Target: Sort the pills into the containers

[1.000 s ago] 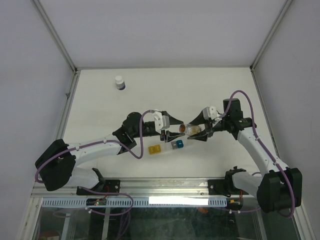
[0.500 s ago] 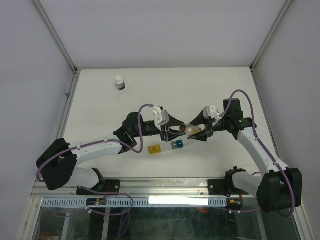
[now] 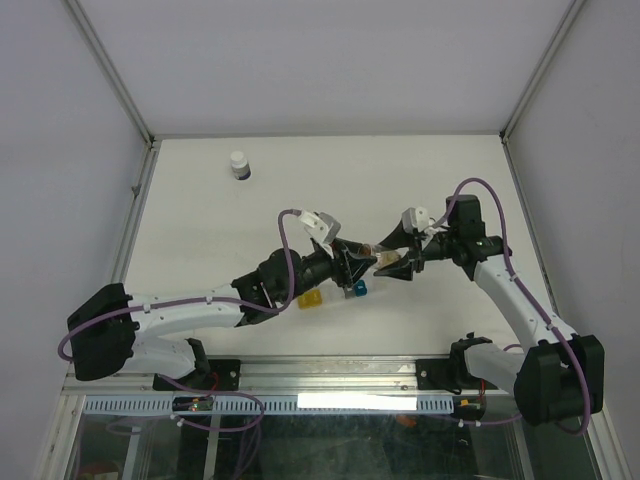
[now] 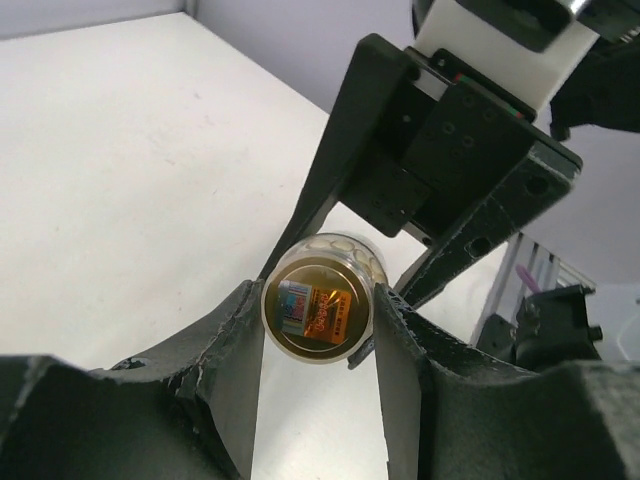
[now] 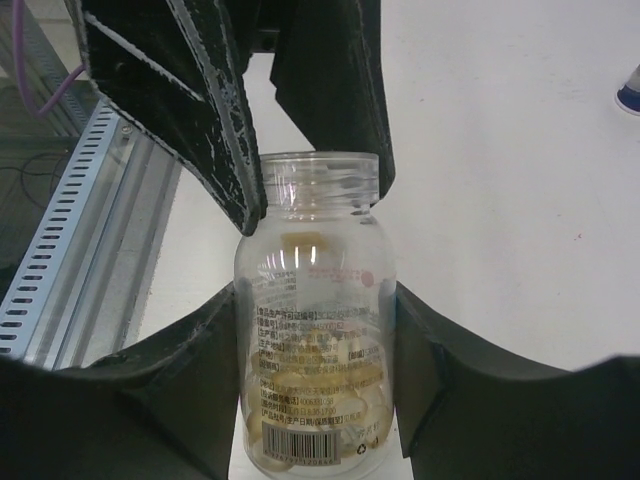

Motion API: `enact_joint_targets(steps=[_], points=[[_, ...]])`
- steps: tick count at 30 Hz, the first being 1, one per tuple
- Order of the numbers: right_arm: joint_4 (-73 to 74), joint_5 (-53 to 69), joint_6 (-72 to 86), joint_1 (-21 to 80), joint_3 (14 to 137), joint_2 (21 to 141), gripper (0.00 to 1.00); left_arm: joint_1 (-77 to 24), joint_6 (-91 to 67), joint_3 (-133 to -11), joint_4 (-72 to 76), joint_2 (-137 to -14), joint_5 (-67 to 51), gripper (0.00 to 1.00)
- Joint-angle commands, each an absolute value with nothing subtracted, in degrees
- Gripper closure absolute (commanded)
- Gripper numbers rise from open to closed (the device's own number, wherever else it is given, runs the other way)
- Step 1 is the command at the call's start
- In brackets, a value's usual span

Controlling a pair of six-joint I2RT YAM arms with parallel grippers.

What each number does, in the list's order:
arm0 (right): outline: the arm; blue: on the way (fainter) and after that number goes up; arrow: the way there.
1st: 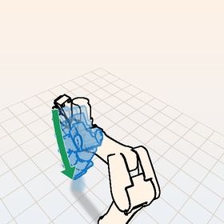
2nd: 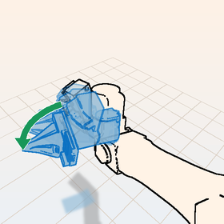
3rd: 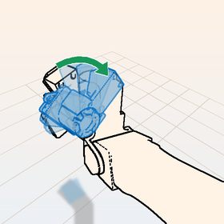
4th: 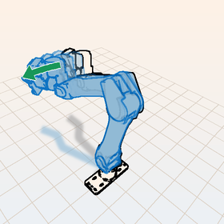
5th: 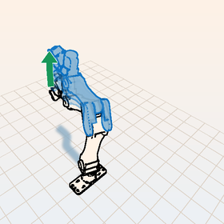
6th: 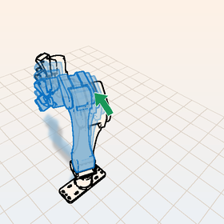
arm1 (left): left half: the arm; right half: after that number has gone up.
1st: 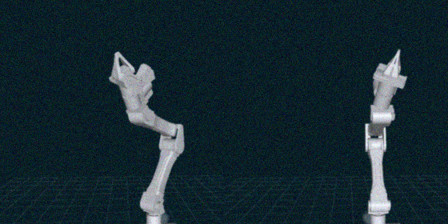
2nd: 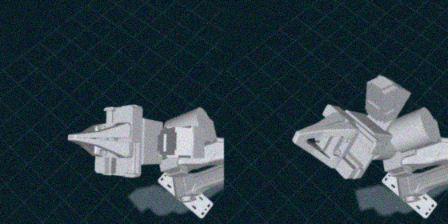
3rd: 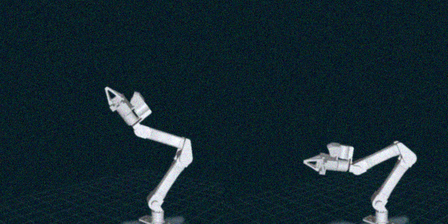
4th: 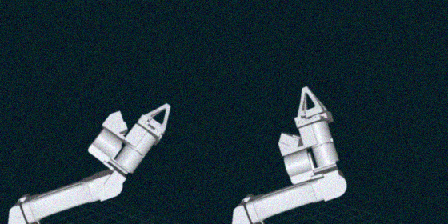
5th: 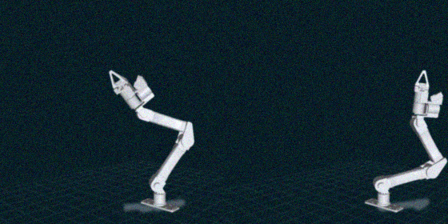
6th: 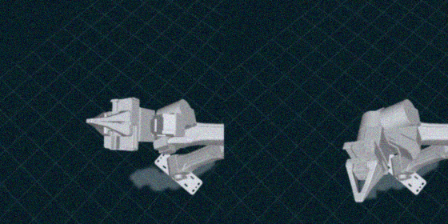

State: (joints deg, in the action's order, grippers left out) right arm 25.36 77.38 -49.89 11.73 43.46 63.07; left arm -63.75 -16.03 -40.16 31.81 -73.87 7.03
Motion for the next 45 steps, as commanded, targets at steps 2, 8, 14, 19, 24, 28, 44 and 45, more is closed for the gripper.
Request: enact_joint_targets(steps=[2, 8, 14, 19, 24, 28, 44, 45], points=[[20.12, 73.44, -47.31, 11.87, 43.79, 62.66, 1.00, -66.70, -27.07, -41.60, 30.95, -74.39, 31.40, 1.00], [19.79, 73.40, -46.90, 11.78, 43.77, 62.80, 1.00, -66.41, -29.74, -43.15, 34.10, -73.43, 23.31, 0.37], [19.88, 75.08, -46.93, 11.69, 43.51, 62.31, 1.00, -62.54, -25.45, -39.14, 35.04, -66.02, 10.89, 0.01], [22.77, 77.10, -49.87, 11.69, 43.82, 62.35, 1.00, -52.03, -12.04, -35.53, 37.69, -62.53, -23.62, 0.01], [24.62, 78.25, -52.12, 11.73, 43.99, 62.18, 1.00, -51.50, 10.35, -36.49, 31.35, -64.48, -30.10, 0.01], [25.53, 78.85, -53.32, 11.69, 43.78, 62.50, 1.00, -50.96, 16.48, -38.60, 32.11, -68.80, -30.11, 0.01], [26.06, 78.74, -54.06, 11.95, 43.80, 62.97, 1.00, -50.25, 12.21, -44.43, 35.76, -77.78, -32.43, 0.31], [26.10, 78.67, -54.12, 11.95, 43.80, 62.95, 1.00, -50.19, 11.88, -44.42, 35.97, -77.76, -32.43, 0.33]])
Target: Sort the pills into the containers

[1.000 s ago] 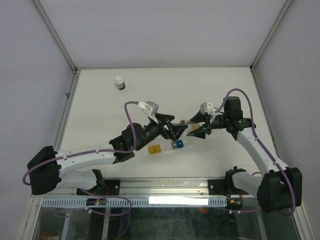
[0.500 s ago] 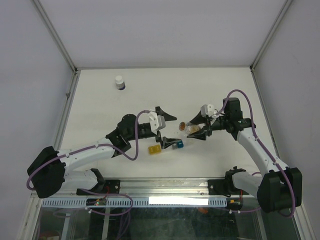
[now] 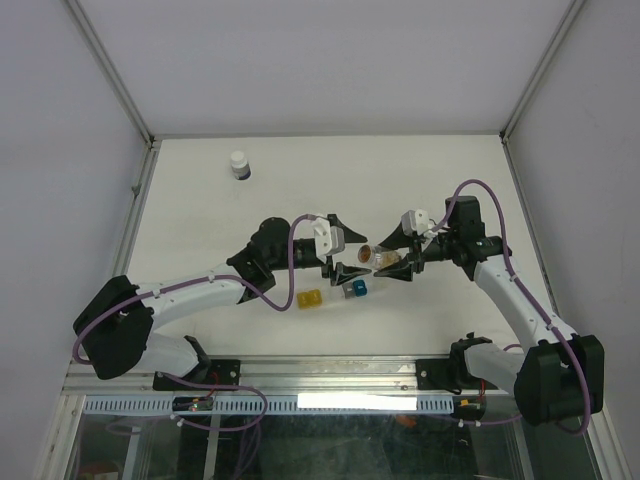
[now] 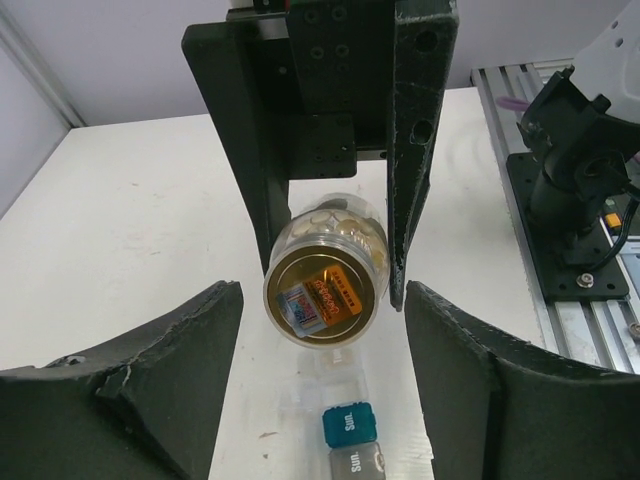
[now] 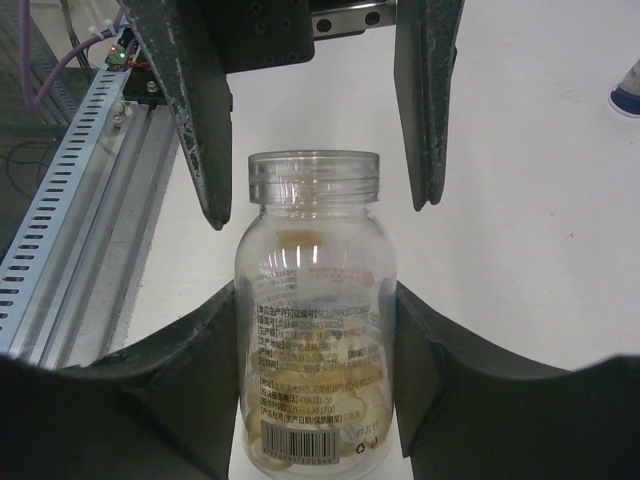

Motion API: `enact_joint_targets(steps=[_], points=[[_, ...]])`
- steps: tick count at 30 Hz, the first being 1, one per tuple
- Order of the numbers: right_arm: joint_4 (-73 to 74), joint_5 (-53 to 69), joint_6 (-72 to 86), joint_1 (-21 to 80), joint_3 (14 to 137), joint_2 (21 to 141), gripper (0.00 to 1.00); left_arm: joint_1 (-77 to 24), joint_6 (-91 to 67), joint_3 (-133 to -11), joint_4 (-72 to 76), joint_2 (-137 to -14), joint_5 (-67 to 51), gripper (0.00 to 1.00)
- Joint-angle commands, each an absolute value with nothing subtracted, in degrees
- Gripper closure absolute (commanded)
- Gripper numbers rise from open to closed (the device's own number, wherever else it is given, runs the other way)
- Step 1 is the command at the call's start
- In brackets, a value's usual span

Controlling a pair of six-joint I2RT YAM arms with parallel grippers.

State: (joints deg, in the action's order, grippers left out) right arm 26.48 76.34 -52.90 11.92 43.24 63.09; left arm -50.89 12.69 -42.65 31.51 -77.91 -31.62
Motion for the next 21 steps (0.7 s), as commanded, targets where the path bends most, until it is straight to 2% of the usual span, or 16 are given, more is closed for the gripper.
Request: enact_joint_targets(steps=[1, 4, 8, 12, 14, 16, 21], points=[[26.12, 78.62, -54.14, 11.95, 43.76, 63.00, 1.00, -50.19, 11.60, -44.46, 36.17, -77.74, -32.30, 0.34], [26.10, 78.65, -54.19, 12.00, 43.77, 63.02, 1.00, -50.16, 10.89, -44.54, 36.45, -77.76, -32.11, 0.40], [26.15, 78.56, -54.14, 11.95, 43.73, 63.01, 1.00, -50.01, 9.63, -44.75, 36.81, -78.15, -32.40, 0.53], [26.19, 78.04, -54.15, 11.95, 43.80, 63.18, 1.00, -50.01, 6.38, -44.78, 36.87, -78.11, -32.43, 0.74], [26.11, 77.15, -53.86, 11.95, 43.92, 63.32, 1.00, -50.06, 3.02, -44.89, 36.75, -77.96, -31.81, 0.88], [26.02, 76.00, -53.44, 11.95, 44.26, 63.59, 1.00, -50.29, -2.75, -44.70, 36.43, -77.34, -26.45, 1.00], [24.18, 74.16, -51.21, 11.95, 44.25, 63.77, 1.00, -54.98, -22.56, -40.78, 33.20, -73.04, -2.75, 1.00]])
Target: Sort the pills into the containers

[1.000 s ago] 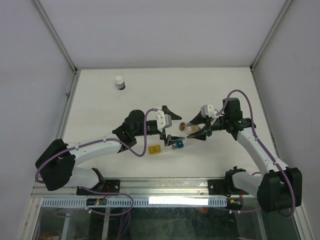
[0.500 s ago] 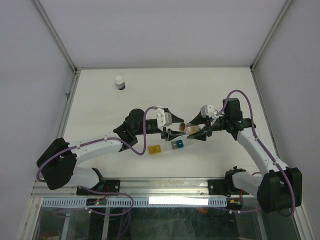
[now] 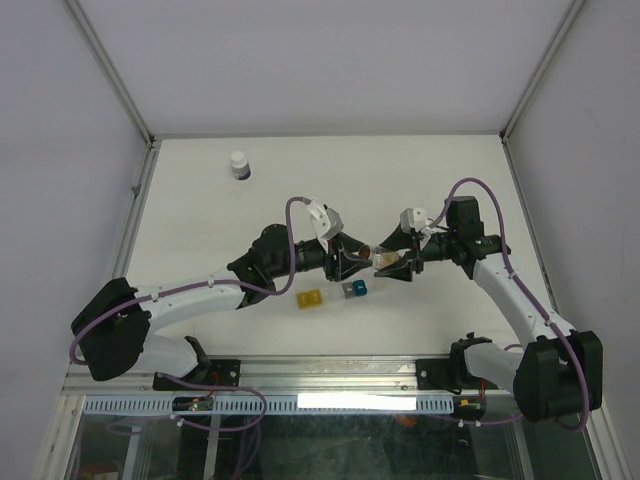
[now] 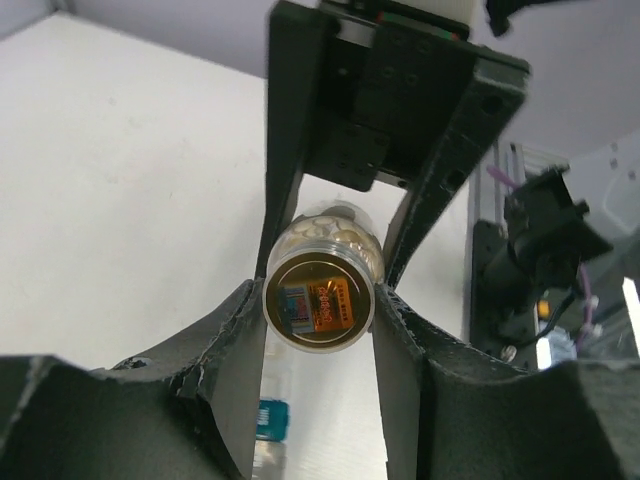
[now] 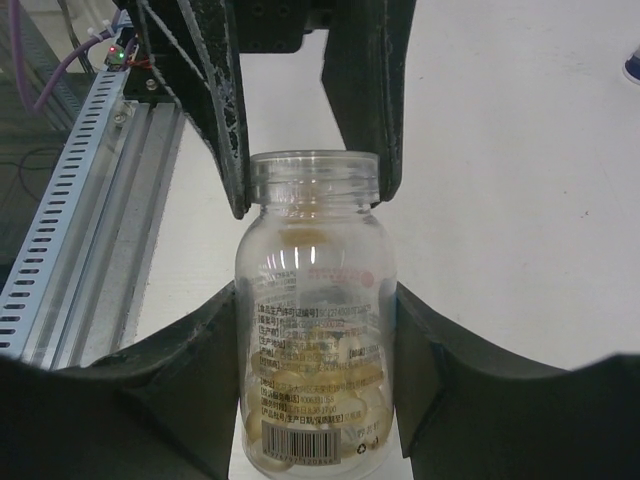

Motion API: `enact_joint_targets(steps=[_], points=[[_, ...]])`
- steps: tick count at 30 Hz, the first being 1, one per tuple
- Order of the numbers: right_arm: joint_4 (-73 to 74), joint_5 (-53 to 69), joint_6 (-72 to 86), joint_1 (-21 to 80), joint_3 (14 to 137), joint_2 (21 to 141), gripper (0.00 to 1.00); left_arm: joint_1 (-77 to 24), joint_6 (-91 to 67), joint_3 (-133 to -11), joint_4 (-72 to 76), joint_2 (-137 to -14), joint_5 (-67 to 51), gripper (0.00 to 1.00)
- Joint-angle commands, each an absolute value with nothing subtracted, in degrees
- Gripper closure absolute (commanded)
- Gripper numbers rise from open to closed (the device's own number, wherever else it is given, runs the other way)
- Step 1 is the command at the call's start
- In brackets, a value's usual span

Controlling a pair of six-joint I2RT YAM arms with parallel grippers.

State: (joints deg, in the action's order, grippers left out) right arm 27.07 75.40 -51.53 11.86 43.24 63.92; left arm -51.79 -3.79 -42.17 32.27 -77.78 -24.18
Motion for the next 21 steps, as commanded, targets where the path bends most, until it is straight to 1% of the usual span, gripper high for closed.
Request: enact_joint_targets(steps=[1, 3, 5, 8, 11, 12, 14, 15, 17, 19, 21], points=[[23.95, 74.02, -50.84, 11.95, 44.22, 63.88, 1.00, -57.16, -24.92, -40.53, 31.92, -72.50, 2.76, 1.00], [23.74, 74.02, -50.48, 12.02, 44.25, 64.38, 1.00, -61.21, -27.77, -40.94, 29.59, -72.35, 12.27, 1.00], [23.66, 73.94, -50.30, 12.04, 44.29, 64.59, 1.00, -63.76, -29.87, -41.92, 28.64, -73.13, 18.42, 1.00], [23.58, 73.70, -50.11, 12.04, 44.21, 64.44, 1.00, -64.22, -32.58, -43.31, 28.10, -73.75, 20.46, 1.00], [23.56, 73.62, -50.06, 11.96, 44.25, 64.17, 1.00, -64.11, -33.42, -44.83, 27.13, -73.41, 19.43, 1.00], [23.58, 73.57, -50.02, 11.95, 44.32, 64.09, 1.00, -64.04, -33.14, -44.82, 27.80, -73.02, 18.02, 0.92], [23.71, 73.87, -50.09, 11.95, 44.28, 64.10, 1.00, -63.46, -30.58, -43.35, 30.58, -71.64, 13.72, 0.58], [23.84, 74.14, -50.21, 11.95, 44.29, 64.03, 1.00, -62.62, -29.01, -42.16, 32.41, -70.43, 10.25, 0.46], [24.49, 75.19, -50.97, 11.95, 44.30, 63.87, 1.00, -59.12, -26.48, -38.58, 36.27, -68.13, 1.17, 0.25], [24.99, 76.12, -51.55, 11.96, 44.29, 63.89, 1.00, -54.21, -25.15, -35.01, 42.02, -66.21, -10.04, 0.03], [25.57, 76.81, -52.21, 11.98, 44.36, 63.76, 1.00, -48.48, -24.44, -32.96, 47.71, -66.43, -20.94, 0.01]])
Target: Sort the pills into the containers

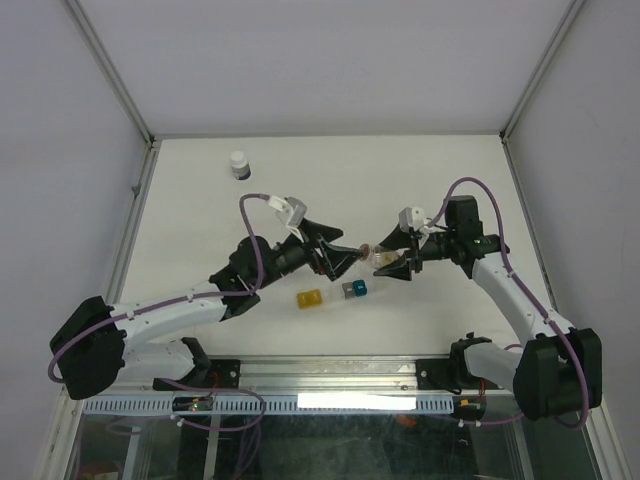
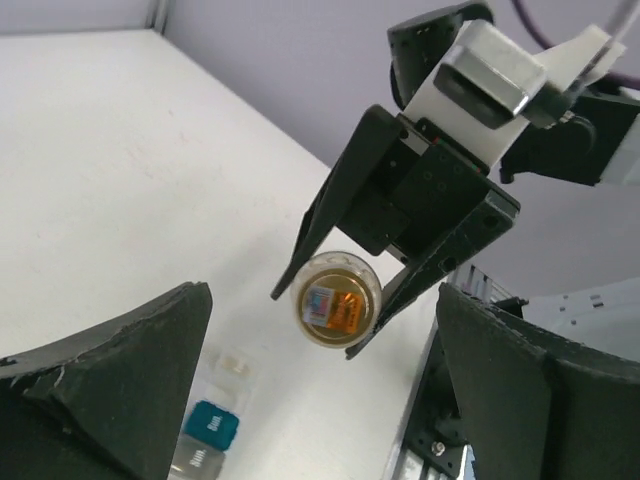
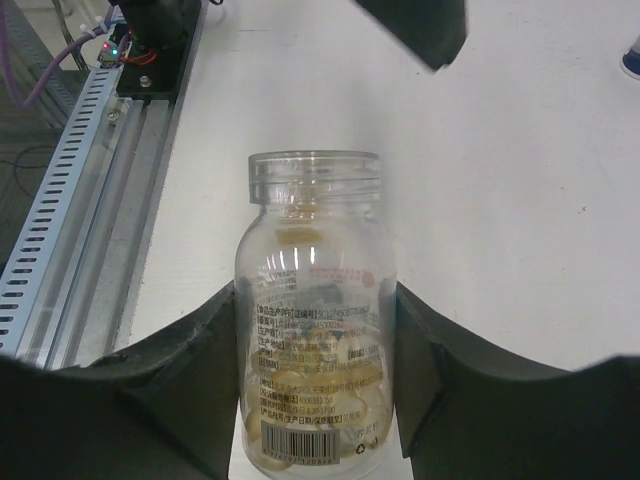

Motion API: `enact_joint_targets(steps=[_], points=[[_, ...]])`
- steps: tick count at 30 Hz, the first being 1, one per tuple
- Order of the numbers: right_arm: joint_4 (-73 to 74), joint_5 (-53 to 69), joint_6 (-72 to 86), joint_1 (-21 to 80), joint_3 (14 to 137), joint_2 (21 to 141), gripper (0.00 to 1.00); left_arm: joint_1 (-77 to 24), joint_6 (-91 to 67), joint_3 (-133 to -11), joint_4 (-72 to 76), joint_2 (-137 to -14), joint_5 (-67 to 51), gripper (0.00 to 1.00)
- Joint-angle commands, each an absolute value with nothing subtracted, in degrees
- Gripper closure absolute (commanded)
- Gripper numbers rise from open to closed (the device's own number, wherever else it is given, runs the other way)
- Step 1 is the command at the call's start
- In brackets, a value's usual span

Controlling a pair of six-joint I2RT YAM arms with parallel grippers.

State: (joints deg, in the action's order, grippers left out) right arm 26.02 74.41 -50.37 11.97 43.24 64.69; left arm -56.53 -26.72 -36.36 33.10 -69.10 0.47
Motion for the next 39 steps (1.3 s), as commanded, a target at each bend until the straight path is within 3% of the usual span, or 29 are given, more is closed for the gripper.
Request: enact_joint_targets(steps=[1, 5, 9, 17, 39], points=[[25.84, 77.26, -52.59, 12.00, 44.27, 63.80, 1.00, -46.85, -22.80, -32.82, 49.32, -67.15, -26.25, 0.01], [25.99, 79.03, -52.78, 12.02, 44.20, 63.57, 1.00, -46.06, -11.53, -32.30, 57.78, -71.98, -39.25, 0.01], [25.65, 81.07, -52.04, 12.04, 44.20, 63.47, 1.00, -46.06, -8.75, -29.01, 79.20, -79.57, -41.09, 0.01], [24.13, 85.29, -49.28, 12.04, 44.41, 62.45, 1.00, -46.16, -17.21, -35.65, 98.01, -93.16, -41.28, 0.04], [21.27, 84.93, -45.74, 12.24, 44.21, 62.03, 1.00, -50.19, -18.43, -38.41, 99.77, -94.92, -34.67, 0.34]])
